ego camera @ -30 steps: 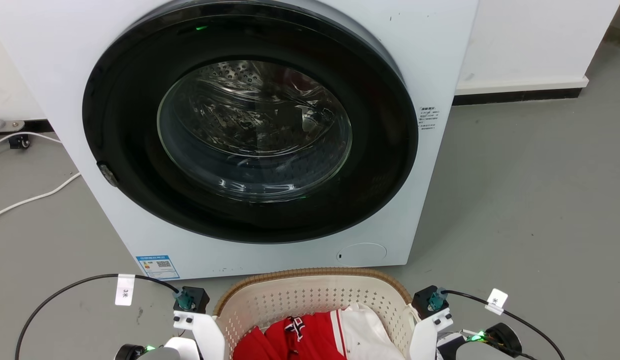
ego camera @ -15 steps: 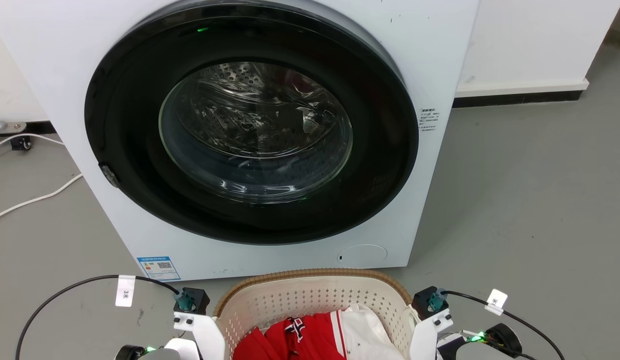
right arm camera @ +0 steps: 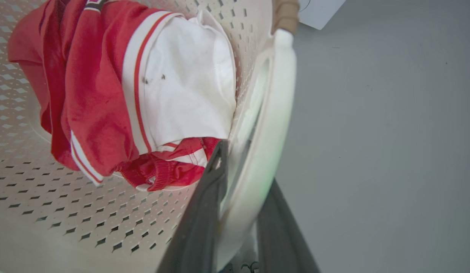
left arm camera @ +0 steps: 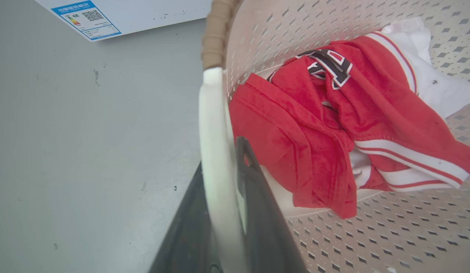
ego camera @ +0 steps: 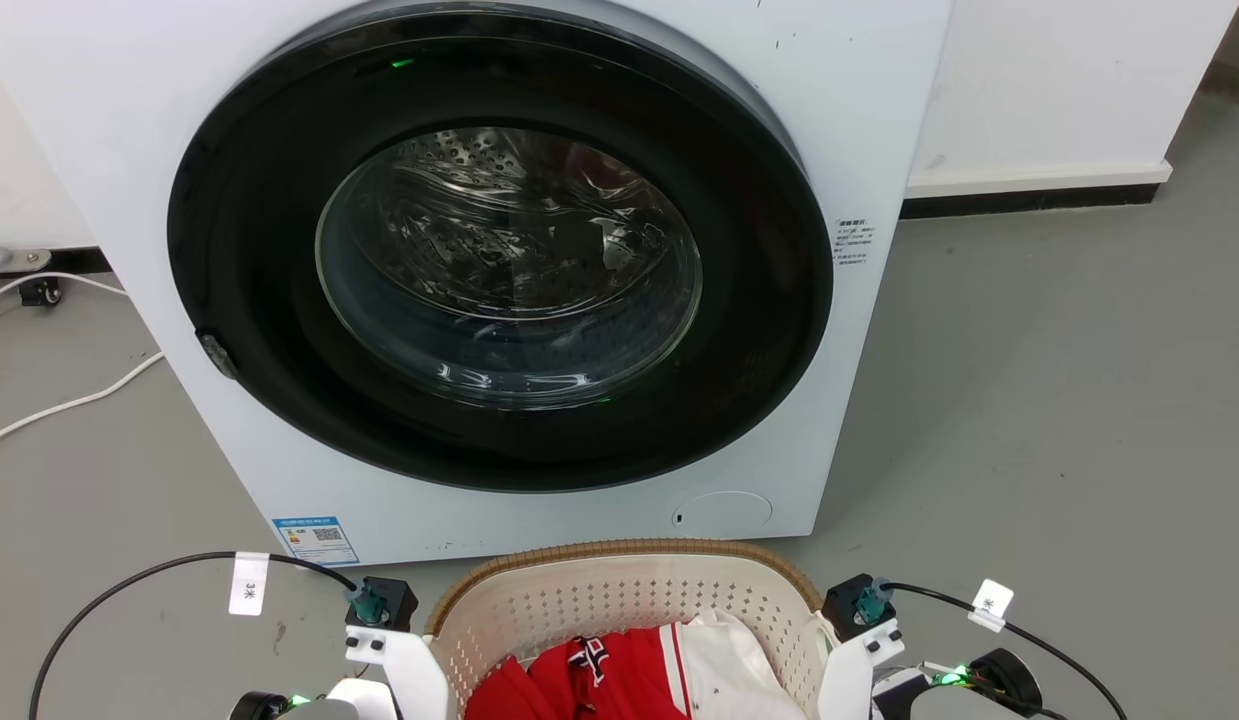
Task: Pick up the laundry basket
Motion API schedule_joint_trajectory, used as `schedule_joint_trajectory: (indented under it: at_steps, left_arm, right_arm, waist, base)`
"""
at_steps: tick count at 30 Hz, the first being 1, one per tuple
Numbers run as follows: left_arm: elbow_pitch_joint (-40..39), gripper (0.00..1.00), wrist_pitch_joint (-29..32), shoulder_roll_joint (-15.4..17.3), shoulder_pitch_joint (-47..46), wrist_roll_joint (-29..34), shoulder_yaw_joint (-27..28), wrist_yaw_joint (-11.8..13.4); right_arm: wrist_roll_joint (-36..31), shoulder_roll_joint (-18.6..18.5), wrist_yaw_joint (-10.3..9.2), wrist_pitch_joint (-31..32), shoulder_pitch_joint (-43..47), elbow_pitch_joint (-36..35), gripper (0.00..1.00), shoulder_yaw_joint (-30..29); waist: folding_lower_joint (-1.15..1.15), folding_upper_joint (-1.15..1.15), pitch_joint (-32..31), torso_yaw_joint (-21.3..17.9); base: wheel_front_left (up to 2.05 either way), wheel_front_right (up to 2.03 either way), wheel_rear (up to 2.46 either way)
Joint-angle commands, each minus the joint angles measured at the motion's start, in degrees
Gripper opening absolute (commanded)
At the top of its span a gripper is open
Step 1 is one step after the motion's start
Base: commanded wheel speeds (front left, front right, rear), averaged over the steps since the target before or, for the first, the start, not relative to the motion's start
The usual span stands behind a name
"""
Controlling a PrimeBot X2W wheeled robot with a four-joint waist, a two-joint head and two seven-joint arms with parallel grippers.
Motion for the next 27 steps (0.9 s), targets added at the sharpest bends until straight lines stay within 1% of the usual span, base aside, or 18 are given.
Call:
schedule_joint_trajectory:
  at_steps: [1, 27]
  left_arm:
    - [-0.2, 0.0, -0.64, 0.34, -0.85, -0.06, -0.19, -0.29]
    - [-0.13, 0.0, -1.09, 0.19, -1.3, -1.26, -1.24, -0.29]
  right_arm:
    - [0.01, -0.15, 0.19, 0.13, 0.12, -0.03, 0.0, 0.48]
    - [1.18, -0.44, 0.19, 0.06, 0.14, -0.03, 0.0, 1.75]
  waist:
    - [0.0, 0.0, 0.0, 0.06]
    - [0.0, 0.0, 0.15, 0.14]
  base:
    - [0.0, 0.0, 0.0]
    - [0.0, 0.0, 0.0]
